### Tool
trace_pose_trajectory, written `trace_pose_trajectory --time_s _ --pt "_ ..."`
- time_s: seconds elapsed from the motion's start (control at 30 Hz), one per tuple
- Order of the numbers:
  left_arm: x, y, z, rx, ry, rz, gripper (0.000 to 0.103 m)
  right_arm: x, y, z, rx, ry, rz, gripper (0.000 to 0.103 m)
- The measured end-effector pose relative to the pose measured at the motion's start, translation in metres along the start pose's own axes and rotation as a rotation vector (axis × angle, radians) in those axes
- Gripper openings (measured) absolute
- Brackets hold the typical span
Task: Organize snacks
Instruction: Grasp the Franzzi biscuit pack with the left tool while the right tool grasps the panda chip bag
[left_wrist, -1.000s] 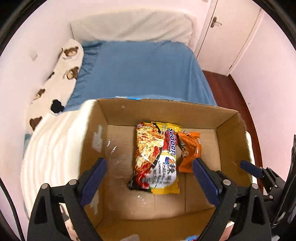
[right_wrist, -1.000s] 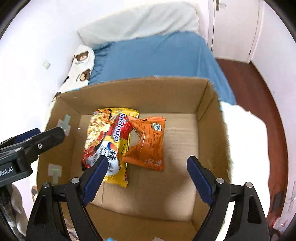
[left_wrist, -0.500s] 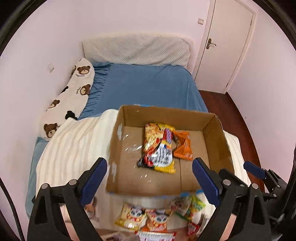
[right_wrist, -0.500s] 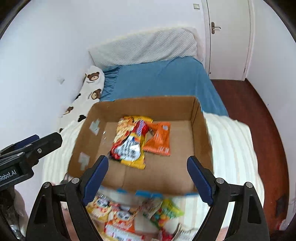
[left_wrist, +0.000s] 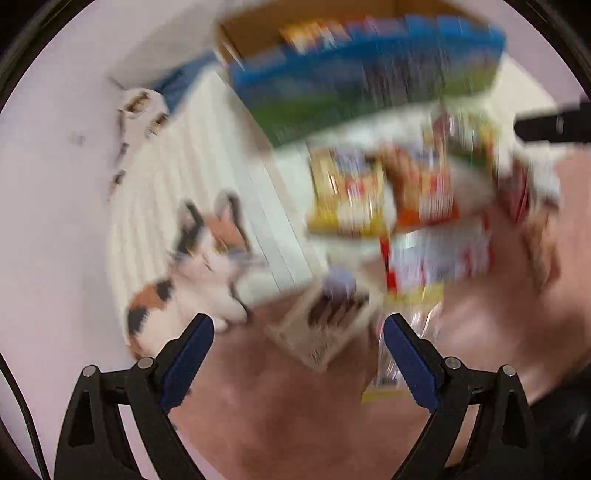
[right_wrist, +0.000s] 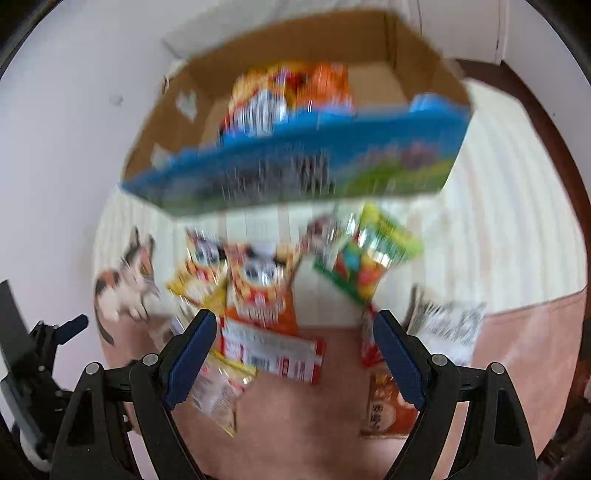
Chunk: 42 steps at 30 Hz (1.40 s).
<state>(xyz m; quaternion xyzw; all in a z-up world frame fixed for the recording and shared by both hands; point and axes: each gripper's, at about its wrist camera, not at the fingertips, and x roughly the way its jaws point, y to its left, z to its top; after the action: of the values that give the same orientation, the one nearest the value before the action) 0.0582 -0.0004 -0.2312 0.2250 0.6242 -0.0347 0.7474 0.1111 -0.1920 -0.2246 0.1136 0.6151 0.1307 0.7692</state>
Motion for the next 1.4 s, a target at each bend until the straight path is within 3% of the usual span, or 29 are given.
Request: trace_pose_trajectory --time_s 0.13,0.3,0.4,0.43,0.5,0.63,0.7,0.73,0.83,0.9,1.07,1.2,1.27,1.3,1.33,1.4 --pt "0.049 -0.010 -0.005 0.055 0.084 -0.023 0.094 0.033 0.009 -0.016 -0.044 0.060 -0.036 0.089" --pt "0.082 -0.028 -0.003 0.126 0.135 -0.119 0.094 0.062 0.018 -0.021 -0.059 0.101 -0.061 0.089" --pt "0.091 -0.031 -0.002 0.144 0.127 -0.111 0.094 0.076 0.023 -0.016 -0.037 0.111 -0.042 0.089" --pt "0.091 -0.028 0.000 0.124 0.119 -0.110 0.093 0.080 0.024 -0.014 -0.028 0.112 -0.039 0.089" --pt "0.093 -0.015 0.003 0.046 0.109 -0.112 0.076 0.091 0.027 -0.007 0.001 0.118 -0.027 0.089" --pt "0.095 0.036 0.009 -0.250 0.140 -0.212 0.074 0.112 0.035 0.008 0.058 0.129 -0.014 0.089" --pt "0.098 0.063 0.004 -0.390 0.144 -0.236 0.074 0.120 0.037 0.013 0.076 0.132 -0.016 0.078" --pt "0.100 0.076 0.000 -0.457 0.151 -0.251 0.074 0.126 0.039 0.015 0.088 0.141 -0.017 0.062" --pt "0.101 0.096 -0.014 -0.566 0.156 -0.352 0.074 0.137 0.042 0.013 0.099 0.176 0.001 0.054" --pt "0.100 0.101 -0.022 -0.560 0.153 -0.379 0.074 0.137 0.047 0.007 0.052 0.191 -0.013 0.053" --pt "0.092 0.089 -0.036 -0.412 0.162 -0.311 0.074 0.132 0.042 -0.016 -0.038 0.275 -0.041 0.052" --pt "0.108 0.070 -0.046 -0.361 0.217 -0.316 0.074 0.132 0.039 -0.028 -0.074 0.298 -0.061 0.052" --pt "0.113 0.072 -0.051 -0.408 0.213 -0.300 0.073 0.134 0.037 -0.029 -0.047 0.303 -0.057 0.055" --pt "0.114 0.078 -0.053 -0.456 0.198 -0.297 0.064 0.136 0.036 -0.029 -0.035 0.305 -0.055 0.055" --pt "0.115 0.085 -0.056 -0.506 0.189 -0.317 0.059 0.138 0.036 -0.029 -0.019 0.304 -0.053 0.055" --pt "0.119 0.101 -0.067 -0.623 0.193 -0.367 0.059 0.139 0.031 -0.027 -0.001 0.292 -0.049 0.055"
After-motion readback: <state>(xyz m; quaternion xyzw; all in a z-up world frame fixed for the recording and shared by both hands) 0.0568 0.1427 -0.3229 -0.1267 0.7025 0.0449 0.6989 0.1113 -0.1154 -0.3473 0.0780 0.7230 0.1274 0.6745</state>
